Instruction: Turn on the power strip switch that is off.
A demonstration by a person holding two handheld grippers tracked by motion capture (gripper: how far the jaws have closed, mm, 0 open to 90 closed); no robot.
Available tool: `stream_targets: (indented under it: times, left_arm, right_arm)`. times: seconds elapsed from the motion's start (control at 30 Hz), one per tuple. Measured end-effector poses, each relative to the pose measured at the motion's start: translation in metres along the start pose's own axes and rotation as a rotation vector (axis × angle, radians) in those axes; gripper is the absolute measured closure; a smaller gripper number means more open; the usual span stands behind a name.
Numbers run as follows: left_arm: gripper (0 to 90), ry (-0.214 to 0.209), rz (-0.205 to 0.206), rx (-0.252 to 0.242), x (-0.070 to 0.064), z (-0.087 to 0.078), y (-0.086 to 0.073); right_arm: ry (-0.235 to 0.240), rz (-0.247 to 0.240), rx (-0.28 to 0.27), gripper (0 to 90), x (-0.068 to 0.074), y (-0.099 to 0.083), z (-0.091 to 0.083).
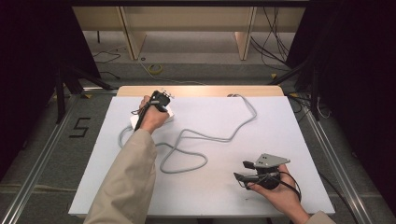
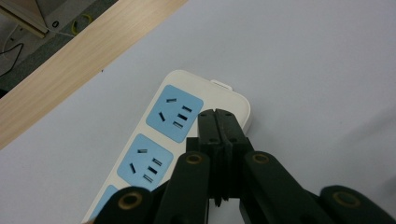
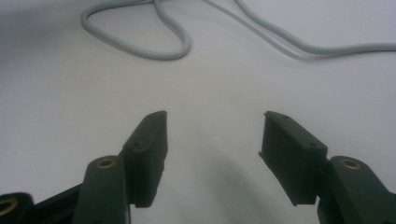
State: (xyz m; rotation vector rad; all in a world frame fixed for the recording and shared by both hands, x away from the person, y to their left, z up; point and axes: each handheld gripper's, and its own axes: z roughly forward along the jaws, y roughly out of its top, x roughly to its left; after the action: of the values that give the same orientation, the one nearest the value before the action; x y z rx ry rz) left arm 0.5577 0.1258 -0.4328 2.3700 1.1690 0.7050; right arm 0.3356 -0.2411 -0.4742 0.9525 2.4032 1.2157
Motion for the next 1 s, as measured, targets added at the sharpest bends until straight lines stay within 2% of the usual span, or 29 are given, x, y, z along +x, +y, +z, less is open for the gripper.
stream_targets:
  times: [0.27,0.6,0.67,1.0]
  left_arm:
    - [89.8,-0.004,0.004,-0.026,0.0,0.008,0.0]
    - [89.9,0.015,0.01,0.002,0.002,0.018,-0.003]
    - [89.9,0.014,-0.003,-0.009,0.002,0.019,-0.003]
    - [89.9,-0.004,-0.004,-0.014,0.001,0.02,-0.002]
  right_arm:
    - [0.002,0.001,0.001,41.6,0.0,0.0,0.0]
    - [0.003,0.005,0.0,41.6,-0.001,0.0,0.0]
    - [0.006,0.006,0.002,41.6,-0.001,-0.001,0.0]
    - [0.005,0.001,0.003,41.6,0.0,-0.001,0.0]
